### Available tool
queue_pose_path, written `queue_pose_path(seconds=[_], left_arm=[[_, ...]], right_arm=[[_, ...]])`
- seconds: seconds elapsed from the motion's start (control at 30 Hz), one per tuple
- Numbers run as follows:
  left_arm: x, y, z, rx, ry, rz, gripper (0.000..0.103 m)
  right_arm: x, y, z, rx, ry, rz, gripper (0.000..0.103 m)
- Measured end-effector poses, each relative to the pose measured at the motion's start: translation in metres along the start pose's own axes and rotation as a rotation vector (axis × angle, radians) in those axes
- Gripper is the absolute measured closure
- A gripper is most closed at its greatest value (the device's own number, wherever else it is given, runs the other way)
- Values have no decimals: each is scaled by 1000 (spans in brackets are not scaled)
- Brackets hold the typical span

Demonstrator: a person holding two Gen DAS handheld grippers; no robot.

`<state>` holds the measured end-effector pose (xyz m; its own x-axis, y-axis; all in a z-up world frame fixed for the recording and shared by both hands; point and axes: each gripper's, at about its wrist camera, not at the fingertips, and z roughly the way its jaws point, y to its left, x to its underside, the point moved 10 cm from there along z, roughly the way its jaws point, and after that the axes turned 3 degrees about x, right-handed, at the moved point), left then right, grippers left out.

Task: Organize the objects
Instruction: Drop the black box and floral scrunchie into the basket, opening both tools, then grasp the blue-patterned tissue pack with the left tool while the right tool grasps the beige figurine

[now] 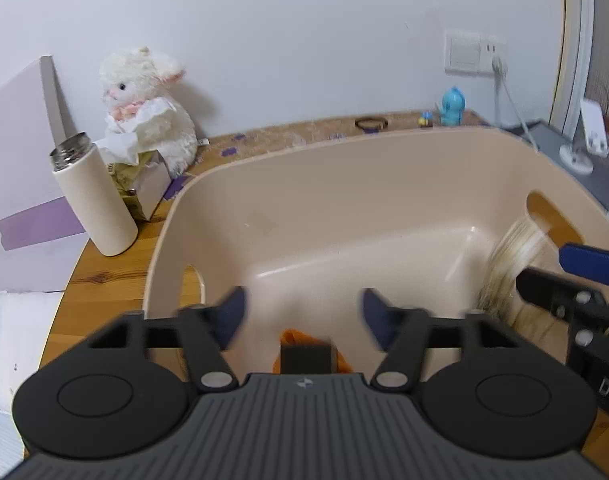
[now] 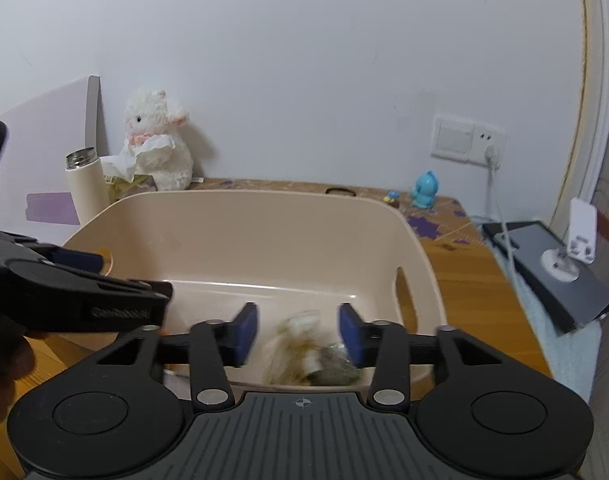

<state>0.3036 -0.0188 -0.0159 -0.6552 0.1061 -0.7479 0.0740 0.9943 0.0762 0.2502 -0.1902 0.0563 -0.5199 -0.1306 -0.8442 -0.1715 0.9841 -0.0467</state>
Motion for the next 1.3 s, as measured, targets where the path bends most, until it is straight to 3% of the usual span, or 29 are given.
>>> queue_pose_path(seconds=[0.1, 0.3, 0.43, 0.53, 0.97, 1.3], left_arm=[[-4, 1, -17, 19, -47, -7, 30], [0, 4, -51, 22, -98, 10, 26], [8, 5, -72, 25, -117, 21, 14], [17, 5, -83, 25, -120, 31, 14], [74, -10, -80, 94, -1, 19, 13], [116, -30, -62, 131, 104, 52, 13]], right_arm=[[1, -3, -14, 18, -26, -3, 27], [11, -5, -42, 30, -44, -22, 20], [22, -5, -58, 35, -46, -45, 16], [32, -3, -66, 30, -35, -56, 14], [101, -5, -50, 28, 132, -72, 12], [128, 14, -37, -5, 210, -122, 11]])
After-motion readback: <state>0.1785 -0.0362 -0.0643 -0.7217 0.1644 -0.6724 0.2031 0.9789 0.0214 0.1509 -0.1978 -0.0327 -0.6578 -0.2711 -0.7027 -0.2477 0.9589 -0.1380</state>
